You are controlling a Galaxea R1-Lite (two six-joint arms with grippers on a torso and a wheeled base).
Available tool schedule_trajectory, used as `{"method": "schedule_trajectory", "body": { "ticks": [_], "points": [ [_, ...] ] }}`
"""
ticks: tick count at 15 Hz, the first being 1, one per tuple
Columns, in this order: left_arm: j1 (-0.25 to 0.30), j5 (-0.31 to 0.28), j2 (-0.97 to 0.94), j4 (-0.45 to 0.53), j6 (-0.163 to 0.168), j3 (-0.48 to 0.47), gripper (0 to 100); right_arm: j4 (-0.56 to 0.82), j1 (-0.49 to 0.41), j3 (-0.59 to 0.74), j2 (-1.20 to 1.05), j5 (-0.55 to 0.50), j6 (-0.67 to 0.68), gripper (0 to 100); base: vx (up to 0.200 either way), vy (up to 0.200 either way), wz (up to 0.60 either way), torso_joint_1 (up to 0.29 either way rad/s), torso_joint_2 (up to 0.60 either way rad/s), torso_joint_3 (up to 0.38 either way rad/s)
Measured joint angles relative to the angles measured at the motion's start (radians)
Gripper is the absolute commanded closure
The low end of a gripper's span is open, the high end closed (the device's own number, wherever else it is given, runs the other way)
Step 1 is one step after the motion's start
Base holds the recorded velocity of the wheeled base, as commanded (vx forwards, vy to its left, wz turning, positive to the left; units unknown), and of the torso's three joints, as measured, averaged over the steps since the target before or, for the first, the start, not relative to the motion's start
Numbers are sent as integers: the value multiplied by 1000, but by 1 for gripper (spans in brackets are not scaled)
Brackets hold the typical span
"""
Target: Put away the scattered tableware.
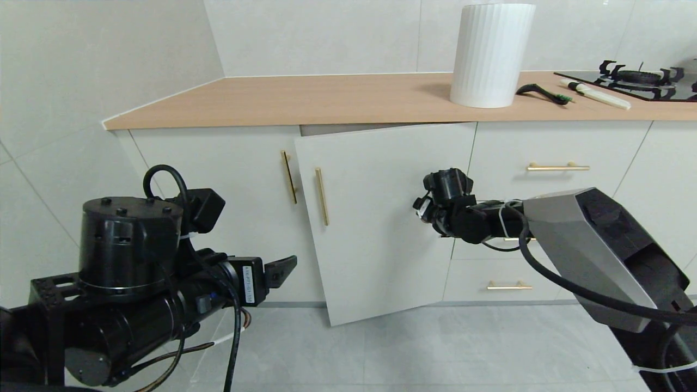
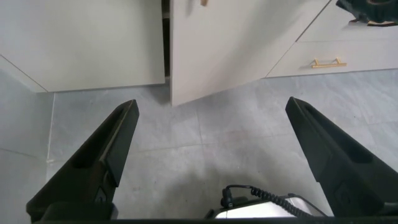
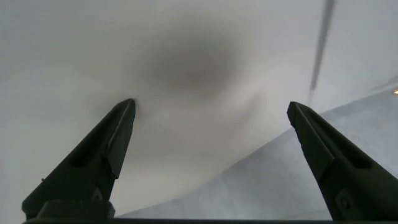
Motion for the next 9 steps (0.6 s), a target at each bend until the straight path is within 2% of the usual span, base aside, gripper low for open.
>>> {"method": "schedule_trajectory", "body": {
  "ticks": [4,9],
  "points": [
    [0,0,2,0,0,0,0,-4,-27,-5,27,0,-1,0,0,0,0,0,0,0],
    [0,0,3,0,0,1,0,-75,-49,-5,49,-3,-8,0,0,0,0,0,0,0]
  ]
}}
